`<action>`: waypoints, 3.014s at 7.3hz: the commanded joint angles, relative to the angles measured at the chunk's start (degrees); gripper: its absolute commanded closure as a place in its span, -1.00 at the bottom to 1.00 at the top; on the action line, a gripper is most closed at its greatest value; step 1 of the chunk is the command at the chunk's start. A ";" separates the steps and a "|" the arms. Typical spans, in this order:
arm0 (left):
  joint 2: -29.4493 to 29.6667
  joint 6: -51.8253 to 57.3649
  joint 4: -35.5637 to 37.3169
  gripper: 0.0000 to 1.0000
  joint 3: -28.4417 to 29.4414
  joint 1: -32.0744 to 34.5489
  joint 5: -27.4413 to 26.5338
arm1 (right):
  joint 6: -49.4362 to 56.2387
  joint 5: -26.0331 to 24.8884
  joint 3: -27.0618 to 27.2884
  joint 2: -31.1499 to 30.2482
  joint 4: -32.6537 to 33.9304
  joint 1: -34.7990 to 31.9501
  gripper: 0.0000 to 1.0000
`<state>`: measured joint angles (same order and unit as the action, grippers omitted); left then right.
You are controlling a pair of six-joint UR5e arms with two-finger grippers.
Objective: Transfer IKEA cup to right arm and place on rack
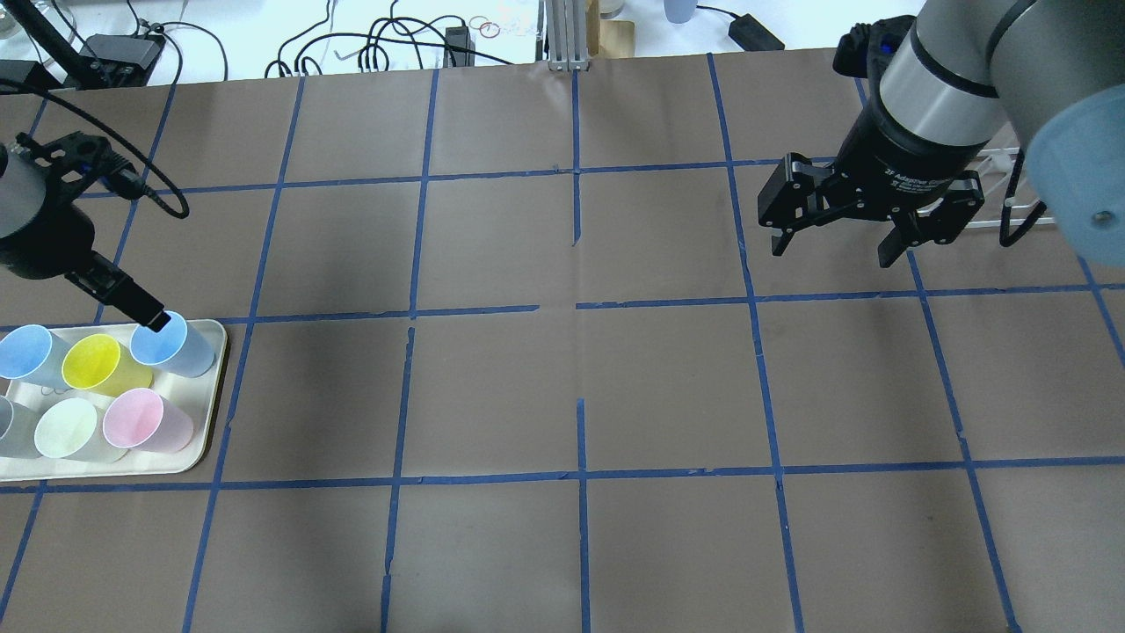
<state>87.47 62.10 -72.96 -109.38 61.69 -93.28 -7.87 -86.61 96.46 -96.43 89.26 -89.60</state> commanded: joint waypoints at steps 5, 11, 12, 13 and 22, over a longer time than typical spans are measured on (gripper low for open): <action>4.89 14.81 7.04 -1.00 -8.04 -10.98 1.43 | 0.76 -0.93 -0.57 0.01 -0.75 0.47 -1.00; 9.29 14.02 10.64 -0.61 -8.13 -11.07 0.73 | -0.12 -0.67 -0.31 -2.89 -0.93 -0.23 -1.00; 9.99 14.10 10.65 -0.59 -8.21 -11.07 0.64 | -0.12 -0.84 -0.40 -2.89 -0.84 -0.23 -1.00; 10.35 14.10 10.65 -0.60 -8.65 -11.07 0.47 | -0.12 -0.76 -0.31 -2.98 -0.84 -0.23 -1.00; 11.84 13.93 12.93 0.65 -9.45 -11.16 -0.76 | 0.05 -0.05 0.22 -3.94 -0.93 -0.23 -1.00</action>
<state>99.31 76.12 -60.08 -118.83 50.57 -93.98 -7.78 -86.76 96.67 -100.37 88.33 -89.82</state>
